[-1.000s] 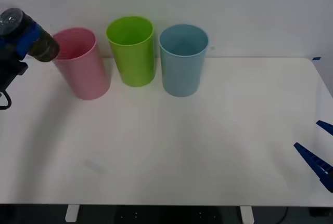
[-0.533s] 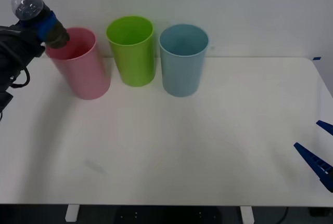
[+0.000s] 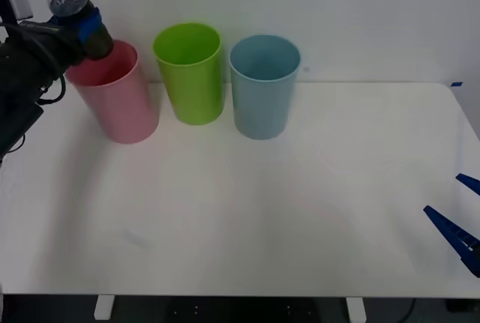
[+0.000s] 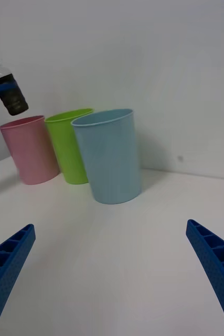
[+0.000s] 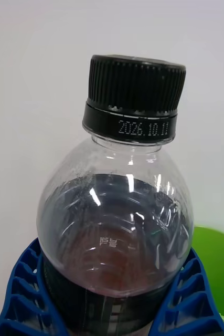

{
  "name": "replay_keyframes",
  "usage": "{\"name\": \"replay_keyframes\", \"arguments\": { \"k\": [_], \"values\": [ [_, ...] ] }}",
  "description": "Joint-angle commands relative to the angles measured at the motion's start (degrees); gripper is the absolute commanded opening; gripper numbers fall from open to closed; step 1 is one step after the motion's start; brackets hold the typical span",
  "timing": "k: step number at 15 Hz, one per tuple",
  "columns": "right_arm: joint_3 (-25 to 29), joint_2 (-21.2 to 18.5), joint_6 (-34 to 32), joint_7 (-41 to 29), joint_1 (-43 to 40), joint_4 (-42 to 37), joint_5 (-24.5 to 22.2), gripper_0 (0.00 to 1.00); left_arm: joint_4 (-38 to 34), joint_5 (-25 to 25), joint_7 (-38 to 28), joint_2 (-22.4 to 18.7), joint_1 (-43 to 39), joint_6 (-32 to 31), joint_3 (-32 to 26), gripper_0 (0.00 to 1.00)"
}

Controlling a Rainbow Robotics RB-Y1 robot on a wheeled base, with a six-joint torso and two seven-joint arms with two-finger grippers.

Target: Grasp the object on the table and drop it into the matching bin: aluminum can to the light blue bin, PET bottle to the pink bin.

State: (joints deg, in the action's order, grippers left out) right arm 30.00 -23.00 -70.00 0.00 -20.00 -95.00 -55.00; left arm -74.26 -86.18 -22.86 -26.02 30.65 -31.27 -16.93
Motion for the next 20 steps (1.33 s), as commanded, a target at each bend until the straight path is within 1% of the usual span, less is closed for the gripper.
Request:
{"name": "replay_keyframes", "arguments": {
  "k": [1, 5, 7, 8, 9, 10, 14, 16, 17, 18, 20],
  "values": [
    [0.00, 0.00, 0.00, 0.00, 0.00, 0.00, 0.00, 1.00, 0.79, -0.21, 0.18, 0.00, 0.73, -0.02, 0.32, 0.01],
    [0.00, 0.00, 0.00, 0.00, 0.00, 0.00, 0.00, 1.00, 0.88, -0.21, 0.18, 0.00, 0.81, -0.02, 0.32, 0.02],
    [0.00, 0.00, 0.00, 0.00, 0.00, 0.00, 0.00, 1.00, 0.88, -0.21, 0.27, 0.00, 0.73, -0.02, 0.32, 0.06],
    [0.00, 0.00, 0.00, 0.00, 0.00, 0.00, 0.00, 1.00, 0.88, 0.23, 0.27, 0.00, 0.73, -0.02, 0.23, 0.27],
    [0.00, 0.00, 0.00, 0.00, 0.00, 0.00, 0.00, 1.00, 0.88, 0.23, 0.27, 0.00, 0.73, -0.02, 0.23, 0.86],
    [0.00, 0.00, 0.00, 0.00, 0.00, 0.00, 0.00, 1.00, 0.79, 0.32, 0.27, 0.00, 0.73, -0.02, 0.05, 1.00],
    [0.00, 0.00, 0.00, 0.00, 0.00, 0.00, 0.00, 1.00, 0.79, 1.63, 0.27, 0.00, 0.46, -0.02, 0.05, 1.00],
    [0.00, 0.00, 0.00, 0.00, 0.00, 0.00, 0.00, 1.00, 0.79, 5.24, 1.24, 0.00, -0.42, -0.81, 0.05, 1.00],
    [0.00, 0.00, 0.00, 0.00, 0.00, 0.00, 0.00, 1.00, 0.44, 6.64, 3.08, 0.00, -1.03, -1.08, -0.03, 1.00],
    [0.00, 0.00, 0.00, 0.00, 0.00, 0.00, 0.00, 1.00, 0.09, 9.28, 5.90, 0.00, -2.26, -1.34, -0.12, 1.00],
    [0.00, 0.00, 0.00, 0.00, 0.00, 0.00, 0.00, 1.00, -2.02, 11.83, 6.86, -0.26, -4.55, -1.43, -0.12, 1.00]
  ]
}}
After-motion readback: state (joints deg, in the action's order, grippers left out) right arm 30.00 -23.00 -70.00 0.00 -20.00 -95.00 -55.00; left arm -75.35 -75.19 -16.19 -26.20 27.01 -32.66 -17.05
